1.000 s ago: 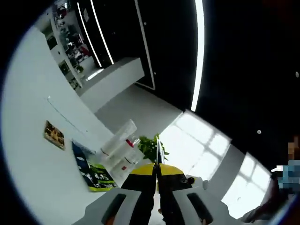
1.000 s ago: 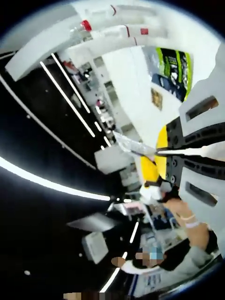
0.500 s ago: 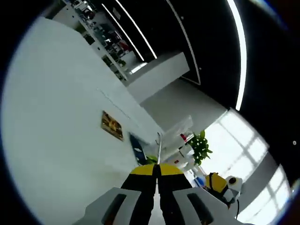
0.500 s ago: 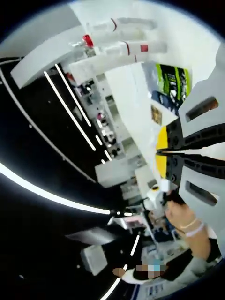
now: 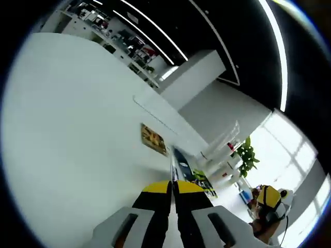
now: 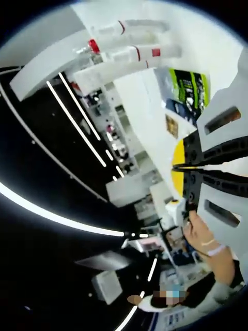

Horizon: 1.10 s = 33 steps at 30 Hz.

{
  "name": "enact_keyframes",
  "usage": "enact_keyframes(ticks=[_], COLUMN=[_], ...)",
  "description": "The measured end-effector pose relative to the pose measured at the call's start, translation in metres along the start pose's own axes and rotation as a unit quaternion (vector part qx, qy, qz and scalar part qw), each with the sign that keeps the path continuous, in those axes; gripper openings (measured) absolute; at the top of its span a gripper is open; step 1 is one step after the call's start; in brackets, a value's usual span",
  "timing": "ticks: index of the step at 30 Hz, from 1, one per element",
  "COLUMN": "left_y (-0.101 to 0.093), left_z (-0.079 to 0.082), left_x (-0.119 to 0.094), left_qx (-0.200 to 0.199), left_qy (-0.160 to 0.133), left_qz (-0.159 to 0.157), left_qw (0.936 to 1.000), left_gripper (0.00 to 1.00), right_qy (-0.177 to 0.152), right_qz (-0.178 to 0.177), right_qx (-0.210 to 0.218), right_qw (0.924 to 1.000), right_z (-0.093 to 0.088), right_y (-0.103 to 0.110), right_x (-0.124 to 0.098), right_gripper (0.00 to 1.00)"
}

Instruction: Arrange the skincare products in the storage area until every visible bottle or jar stands upright without overlapping.

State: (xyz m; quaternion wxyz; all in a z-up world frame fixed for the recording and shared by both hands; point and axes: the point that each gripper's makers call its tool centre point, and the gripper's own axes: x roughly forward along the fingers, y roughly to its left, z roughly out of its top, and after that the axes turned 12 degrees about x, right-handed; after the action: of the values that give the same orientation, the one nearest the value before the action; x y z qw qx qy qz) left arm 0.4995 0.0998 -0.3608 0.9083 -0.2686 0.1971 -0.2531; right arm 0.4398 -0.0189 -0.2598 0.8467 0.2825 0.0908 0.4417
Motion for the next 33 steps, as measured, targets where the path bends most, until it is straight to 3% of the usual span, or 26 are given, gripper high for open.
enact_keyframes(ticks=[5, 10, 15, 26, 33], left_y=[0.001, -0.007, -0.009, -0.003, -0.008], left_z=[-0.010, -0.015, -0.013, -0.007, -0.003], left_x=[-0.003, -0.003, -0.002, -0.002, -0.007], left_qx=[0.004, 0.022, 0.019, 0.059, 0.071], left_qy=[0.015, 0.025, 0.024, 0.019, 0.008], left_qz=[0.018, 0.013, 0.009, 0.028, 0.028], left_qw=[0.9997, 0.9994, 0.9995, 0.9977, 0.9970], left_gripper=[0.03, 0.04, 0.12, 0.16, 0.21], right_qy=[0.000, 0.002, 0.001, -0.006, -0.010], right_qz=[0.004, 0.001, 0.000, 0.004, 0.017], right_qx=[0.013, 0.019, 0.019, 0.026, 0.069], right_qw=[0.9999, 0.9998, 0.9998, 0.9996, 0.9974], right_z=[0.001, 0.001, 0.001, 0.005, 0.008], right_y=[0.000, -0.002, -0.004, -0.002, -0.001], right_x=[0.000, -0.001, -0.001, -0.004, -0.006], right_gripper=[0.00, 0.00, 0.00, 0.00, 0.00])
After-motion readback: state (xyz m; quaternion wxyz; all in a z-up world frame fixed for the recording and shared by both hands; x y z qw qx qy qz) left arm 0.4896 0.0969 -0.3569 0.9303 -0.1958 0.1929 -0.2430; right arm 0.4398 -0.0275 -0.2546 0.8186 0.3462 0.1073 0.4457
